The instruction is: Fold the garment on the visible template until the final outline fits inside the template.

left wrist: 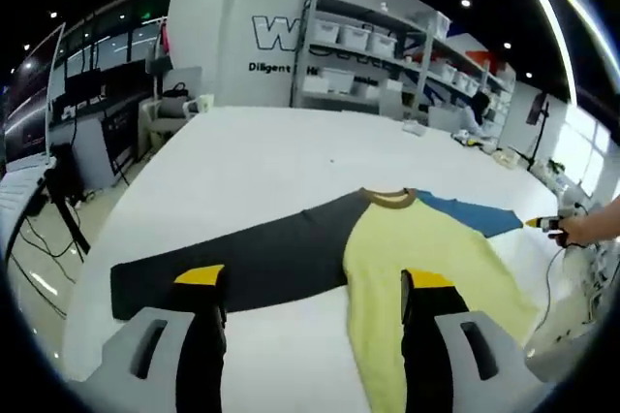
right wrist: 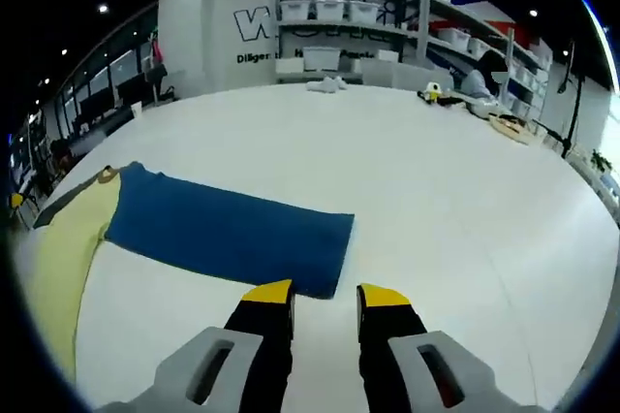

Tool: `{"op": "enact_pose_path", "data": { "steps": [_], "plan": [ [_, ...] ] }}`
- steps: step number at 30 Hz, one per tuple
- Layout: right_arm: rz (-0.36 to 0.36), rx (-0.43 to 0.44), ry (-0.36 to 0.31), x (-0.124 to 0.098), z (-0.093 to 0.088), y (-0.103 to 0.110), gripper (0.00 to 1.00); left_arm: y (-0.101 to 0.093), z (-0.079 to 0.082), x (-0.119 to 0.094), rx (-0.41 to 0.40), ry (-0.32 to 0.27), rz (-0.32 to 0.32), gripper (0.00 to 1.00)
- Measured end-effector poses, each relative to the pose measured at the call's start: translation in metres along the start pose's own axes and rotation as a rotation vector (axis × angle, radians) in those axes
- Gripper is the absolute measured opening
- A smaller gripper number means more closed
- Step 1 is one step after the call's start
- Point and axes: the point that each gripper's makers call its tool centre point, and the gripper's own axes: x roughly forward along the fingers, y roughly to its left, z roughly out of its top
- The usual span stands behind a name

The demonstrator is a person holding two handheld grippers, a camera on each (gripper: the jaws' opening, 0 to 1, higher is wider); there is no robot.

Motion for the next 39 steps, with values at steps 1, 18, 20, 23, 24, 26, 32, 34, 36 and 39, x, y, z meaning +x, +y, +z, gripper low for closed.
{"op": "enact_pose_path", "data": {
  "steps": [1, 18, 20, 23, 24, 26, 32, 34, 36, 39],
  "plan": [
    [0.004, 0.008, 0.004, -0.001, -0.001, 0.002, 0.22, -0.005, -0.003, -0.005, 0.001, -0.001, -0.006, 0.73],
    [-0.086, 0.208, 0.033, 0.016, -0.005, -0.015, 0.18, -0.049, -0.032, -0.051, 0.061, -0.026, -0.089, 0.82],
    [-0.114, 0.254, 0.024, 0.017, -0.007, -0.018, 0.16, -0.051, -0.032, -0.053, 0.066, -0.029, -0.092, 0.82],
    [-0.120, 0.256, 0.027, 0.019, -0.010, -0.015, 0.16, -0.054, -0.034, -0.053, 0.085, -0.028, -0.100, 0.83],
    [-0.132, 0.231, 0.042, 0.019, -0.013, -0.015, 0.16, -0.054, -0.035, -0.053, 0.096, -0.025, -0.100, 0.83],
    [-0.145, 0.244, 0.043, 0.019, -0.016, -0.015, 0.16, -0.054, -0.035, -0.054, 0.095, -0.028, -0.102, 0.84],
    [-0.177, 0.264, 0.010, 0.019, -0.015, -0.020, 0.14, -0.050, -0.034, -0.055, 0.092, -0.031, -0.097, 0.84],
    [-0.172, 0.268, 0.000, 0.020, -0.014, -0.019, 0.13, -0.049, -0.035, -0.055, 0.090, -0.028, -0.097, 0.84],
    [-0.176, 0.255, 0.004, 0.020, -0.015, -0.017, 0.11, -0.049, -0.037, -0.055, 0.090, -0.023, -0.098, 0.84],
    [-0.169, 0.231, -0.001, 0.020, -0.016, -0.013, 0.08, -0.050, -0.037, -0.055, 0.090, -0.020, -0.101, 0.84]
  ]
}}
